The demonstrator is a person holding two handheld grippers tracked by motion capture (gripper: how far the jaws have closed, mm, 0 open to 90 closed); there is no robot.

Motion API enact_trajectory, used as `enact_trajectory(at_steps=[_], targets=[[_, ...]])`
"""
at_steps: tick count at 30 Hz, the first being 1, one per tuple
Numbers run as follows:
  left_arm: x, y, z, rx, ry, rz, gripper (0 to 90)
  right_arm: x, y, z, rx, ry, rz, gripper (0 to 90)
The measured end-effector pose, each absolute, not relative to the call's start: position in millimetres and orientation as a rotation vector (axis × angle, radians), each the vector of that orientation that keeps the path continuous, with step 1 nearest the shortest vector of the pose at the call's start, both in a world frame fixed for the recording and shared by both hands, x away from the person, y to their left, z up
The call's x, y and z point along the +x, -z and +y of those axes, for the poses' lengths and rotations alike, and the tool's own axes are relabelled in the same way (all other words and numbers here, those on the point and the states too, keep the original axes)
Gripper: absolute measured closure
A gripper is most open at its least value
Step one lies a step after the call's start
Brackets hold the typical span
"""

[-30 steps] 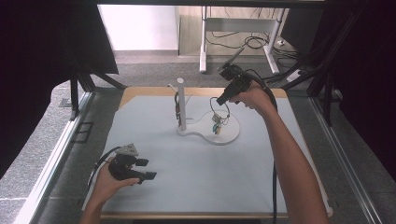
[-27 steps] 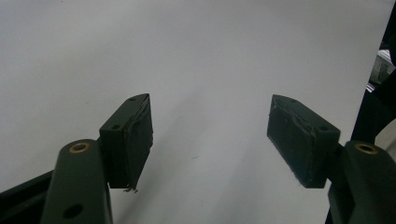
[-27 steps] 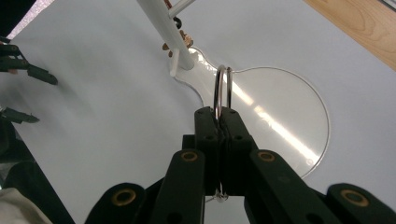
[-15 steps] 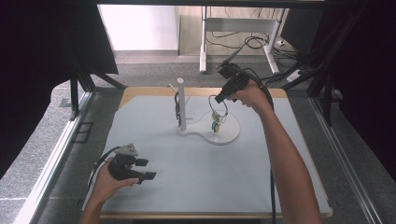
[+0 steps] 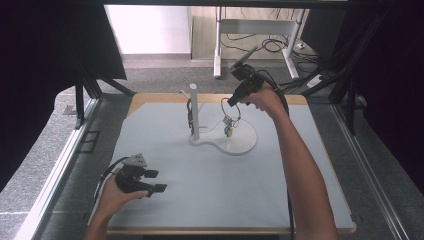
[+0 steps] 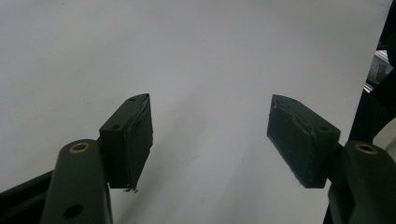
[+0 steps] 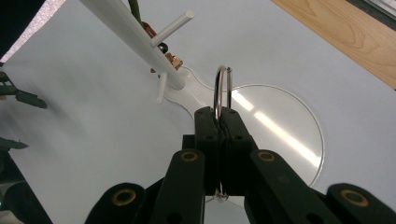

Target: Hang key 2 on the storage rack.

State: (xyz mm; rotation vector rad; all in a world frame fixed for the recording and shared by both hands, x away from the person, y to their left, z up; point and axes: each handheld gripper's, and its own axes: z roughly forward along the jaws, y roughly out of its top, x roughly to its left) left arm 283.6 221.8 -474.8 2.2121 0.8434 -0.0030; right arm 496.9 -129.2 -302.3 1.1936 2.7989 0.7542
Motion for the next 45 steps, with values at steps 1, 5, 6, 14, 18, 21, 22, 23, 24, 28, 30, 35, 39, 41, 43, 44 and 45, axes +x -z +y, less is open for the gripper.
enact_trajectory(at_steps=[1, 5, 6, 14, 18, 21, 22, 23, 24, 28, 30, 35, 39, 41, 43, 44, 45], targets=[[284, 475, 222, 2.213, 0.003, 0.843, 31.6, 498, 303, -128, 1.189, -0.753, 2.800, 87.8], [283, 475, 222, 2.211, 0.004, 0.840, 31.5, 503, 304, -122, 1.190, -0.751, 2.804, 87.8], [284, 474, 223, 2.211, 0.005, 0.840, 31.6, 504, 304, -120, 1.192, -0.752, 2.803, 87.8], [283, 474, 224, 2.205, 0.006, 0.840, 31.6, 513, 305, -110, 1.188, -0.748, 2.801, 87.8], [283, 473, 225, 2.203, 0.004, 0.838, 31.6, 518, 306, -104, 1.184, -0.753, 2.800, 87.8], [283, 473, 226, 2.201, 0.002, 0.837, 31.6, 521, 307, -100, 1.186, -0.754, 2.800, 87.8], [283, 473, 226, 2.201, 0.002, 0.837, 31.6, 522, 308, -99, 1.187, -0.753, 2.802, 87.7], [283, 473, 226, 2.201, 0.002, 0.838, 31.5, 523, 308, -98, 1.189, -0.750, 2.801, 87.8], [283, 473, 225, 2.200, 0.003, 0.839, 31.5, 524, 308, -97, 1.190, -0.752, 2.800, 87.8], [282, 472, 226, 2.198, 0.001, 0.838, 31.5, 526, 306, -91, 1.181, -0.740, 2.797, 87.8], [282, 472, 226, 2.199, 0.002, 0.838, 31.5, 527, 306, -89, 1.176, -0.738, 2.793, 87.7], [282, 472, 227, 2.197, -0.001, 0.837, 31.5, 529, 307, -84, 1.176, -0.741, 2.789, 87.8], [284, 475, 230, 2.185, 0.015, 0.860, 31.5, 528, 307, -80, 1.168, -0.744, 2.791, 87.7], [284, 476, 232, 2.178, 0.021, 0.869, 31.5, 528, 307, -78, 1.166, -0.746, 2.791, 87.7], [285, 475, 233, 2.179, 0.022, 0.868, 31.5, 527, 308, -75, 1.159, -0.747, 2.798, 87.7], [285, 475, 233, 2.178, 0.022, 0.868, 31.5, 527, 308, -74, 1.155, -0.751, 2.800, 87.7], [285, 475, 233, 2.179, 0.020, 0.871, 31.5, 527, 308, -73, 1.150, -0.750, 2.802, 87.7]])
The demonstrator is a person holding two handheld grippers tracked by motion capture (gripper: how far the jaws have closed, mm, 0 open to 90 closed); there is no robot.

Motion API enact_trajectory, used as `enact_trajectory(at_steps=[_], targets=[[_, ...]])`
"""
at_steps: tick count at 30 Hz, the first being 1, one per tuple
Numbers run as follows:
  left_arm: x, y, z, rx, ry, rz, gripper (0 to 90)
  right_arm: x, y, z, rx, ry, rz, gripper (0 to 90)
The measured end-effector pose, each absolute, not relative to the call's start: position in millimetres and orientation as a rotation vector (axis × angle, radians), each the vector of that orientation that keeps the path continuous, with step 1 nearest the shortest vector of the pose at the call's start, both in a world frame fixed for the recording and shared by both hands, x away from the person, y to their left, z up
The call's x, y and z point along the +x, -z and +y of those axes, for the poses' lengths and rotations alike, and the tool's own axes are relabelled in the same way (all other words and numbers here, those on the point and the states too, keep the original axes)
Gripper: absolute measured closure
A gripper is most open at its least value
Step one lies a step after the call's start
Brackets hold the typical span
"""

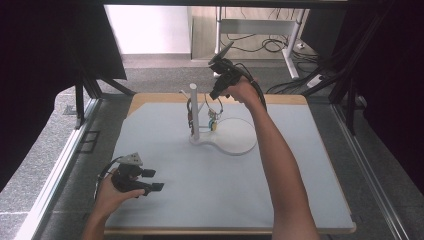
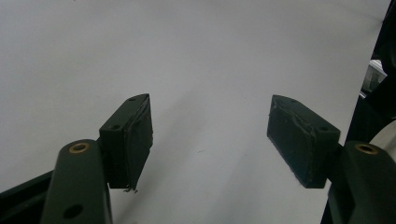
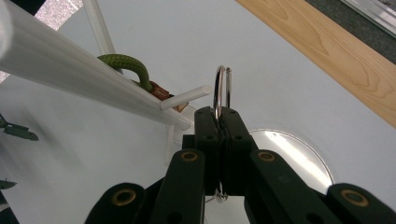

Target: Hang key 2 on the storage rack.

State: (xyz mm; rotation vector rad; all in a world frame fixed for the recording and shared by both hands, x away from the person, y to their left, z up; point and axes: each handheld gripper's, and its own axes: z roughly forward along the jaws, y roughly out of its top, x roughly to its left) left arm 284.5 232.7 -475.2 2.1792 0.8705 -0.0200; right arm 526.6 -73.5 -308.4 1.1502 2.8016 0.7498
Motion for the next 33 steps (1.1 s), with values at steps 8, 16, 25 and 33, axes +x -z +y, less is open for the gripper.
enact_trajectory(at_steps=[8, 16, 25, 33], targets=[[284, 475, 233, 2.179, 0.018, 0.871, 31.5, 522, 317, -67, 1.141, -0.761, 2.824, 87.7], [285, 476, 233, 2.186, 0.024, 0.874, 31.4, 517, 327, -62, 1.117, -0.748, 2.847, 87.7], [285, 476, 234, 2.181, 0.022, 0.872, 31.4, 511, 339, -60, 1.090, -0.758, 2.863, 87.5], [285, 476, 233, 2.170, 0.016, 0.882, 31.5, 505, 347, -62, 1.078, -0.796, 2.872, 87.0]])
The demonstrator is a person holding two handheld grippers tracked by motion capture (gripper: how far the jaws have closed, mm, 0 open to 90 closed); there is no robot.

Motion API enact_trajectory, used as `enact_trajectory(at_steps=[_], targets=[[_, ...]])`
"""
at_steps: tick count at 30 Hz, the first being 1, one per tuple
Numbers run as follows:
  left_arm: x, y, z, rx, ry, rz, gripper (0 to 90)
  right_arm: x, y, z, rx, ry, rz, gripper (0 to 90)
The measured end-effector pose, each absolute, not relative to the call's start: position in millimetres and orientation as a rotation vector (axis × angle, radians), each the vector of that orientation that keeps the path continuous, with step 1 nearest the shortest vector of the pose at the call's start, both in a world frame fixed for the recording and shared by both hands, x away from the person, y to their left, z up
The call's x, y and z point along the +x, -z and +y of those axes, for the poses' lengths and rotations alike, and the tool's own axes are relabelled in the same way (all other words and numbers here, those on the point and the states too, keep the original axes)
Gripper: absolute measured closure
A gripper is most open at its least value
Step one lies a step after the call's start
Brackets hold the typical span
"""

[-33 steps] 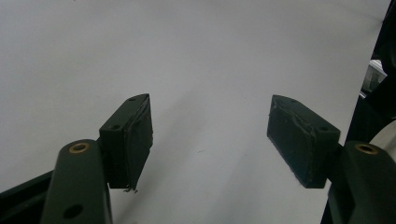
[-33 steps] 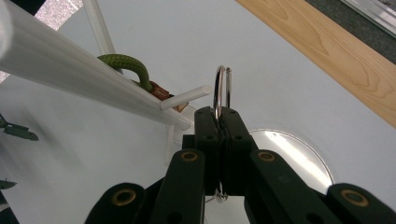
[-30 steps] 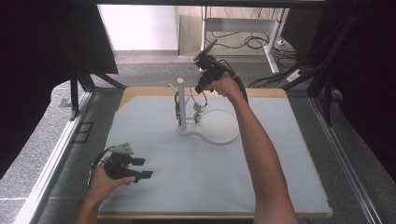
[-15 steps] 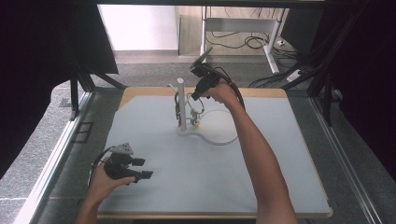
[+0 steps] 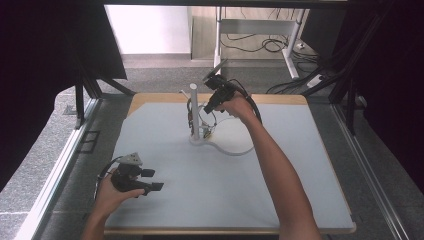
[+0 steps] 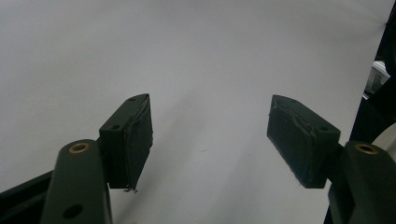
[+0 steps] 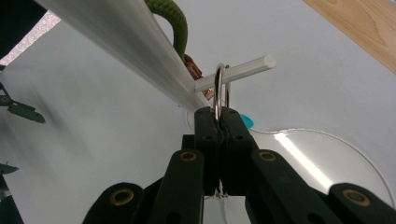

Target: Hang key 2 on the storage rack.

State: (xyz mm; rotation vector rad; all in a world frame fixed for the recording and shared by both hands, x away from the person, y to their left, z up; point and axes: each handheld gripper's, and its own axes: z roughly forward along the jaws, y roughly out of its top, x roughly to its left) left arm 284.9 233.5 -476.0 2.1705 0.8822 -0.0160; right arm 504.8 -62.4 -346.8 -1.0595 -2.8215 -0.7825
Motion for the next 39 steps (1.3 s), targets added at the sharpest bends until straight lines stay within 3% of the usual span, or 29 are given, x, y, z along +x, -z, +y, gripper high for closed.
enact_trajectory(at_steps=[11, 19, 26, 39], targets=[[285, 475, 234, 2.164, 0.020, 0.882, 31.6, 496, 352, -67, -1.038, 0.819, -2.805, 81.6], [283, 474, 236, 2.142, 0.016, 0.886, 31.7, 486, 348, -82, -1.046, 0.849, -2.814, 68.5], [284, 474, 232, 2.143, 0.018, 0.890, 31.7, 472, 347, -110, -1.066, 0.952, -2.819, 57.5], [281, 471, 234, 2.140, 0.001, 0.885, 31.7, 427, 367, -169, -1.066, 1.066, -2.802, 52.8]])
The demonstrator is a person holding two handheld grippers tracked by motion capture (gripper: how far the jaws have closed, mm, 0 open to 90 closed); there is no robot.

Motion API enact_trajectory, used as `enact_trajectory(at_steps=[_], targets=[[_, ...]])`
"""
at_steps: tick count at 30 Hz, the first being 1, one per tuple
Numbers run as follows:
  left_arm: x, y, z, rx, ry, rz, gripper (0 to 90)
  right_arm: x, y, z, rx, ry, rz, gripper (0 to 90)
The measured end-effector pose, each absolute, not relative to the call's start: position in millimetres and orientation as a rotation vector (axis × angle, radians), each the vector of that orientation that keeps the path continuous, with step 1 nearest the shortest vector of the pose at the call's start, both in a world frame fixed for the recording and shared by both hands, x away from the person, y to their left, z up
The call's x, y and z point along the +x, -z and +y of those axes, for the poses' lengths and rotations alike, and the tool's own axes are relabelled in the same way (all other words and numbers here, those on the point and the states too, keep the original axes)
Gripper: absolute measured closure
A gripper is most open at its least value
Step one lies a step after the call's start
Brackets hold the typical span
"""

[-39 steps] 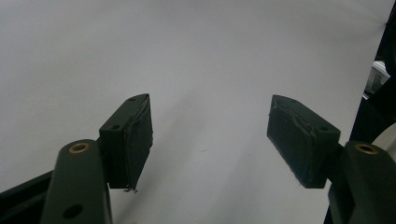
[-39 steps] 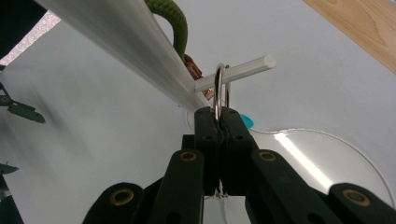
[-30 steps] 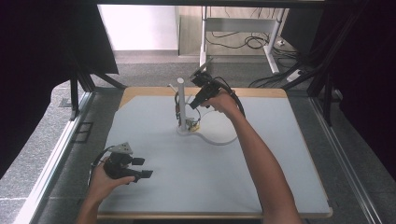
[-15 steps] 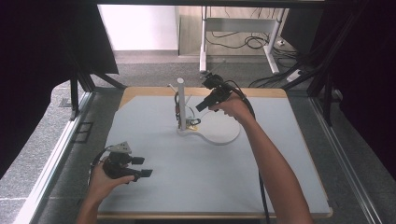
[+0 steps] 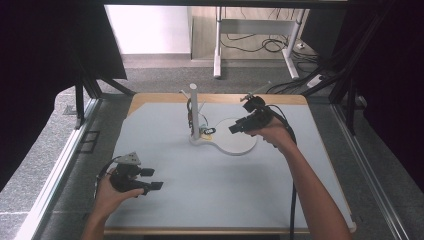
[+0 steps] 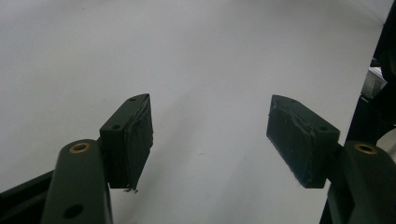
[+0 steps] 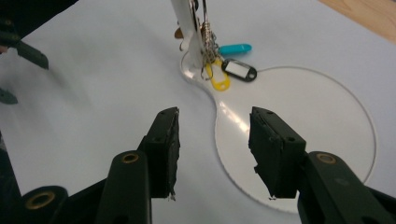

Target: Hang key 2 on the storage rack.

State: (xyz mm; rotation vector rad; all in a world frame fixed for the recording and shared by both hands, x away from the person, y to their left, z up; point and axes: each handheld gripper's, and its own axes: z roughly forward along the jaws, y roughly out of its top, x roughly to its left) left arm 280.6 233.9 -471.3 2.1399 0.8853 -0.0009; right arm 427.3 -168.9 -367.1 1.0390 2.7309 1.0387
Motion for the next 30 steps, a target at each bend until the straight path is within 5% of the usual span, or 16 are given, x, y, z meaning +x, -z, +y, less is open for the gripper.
enact_trajectory(at_steps=[25, 30], targets=[[281, 479, 227, 2.192, -0.003, 0.891, 32.1, 327, 469, -276, 1.203, -1.228, 2.446, 47.7], [283, 480, 227, 2.196, -0.010, 0.893, 32.1, 324, 469, -274, 1.201, -1.142, 2.373, 39.3]])
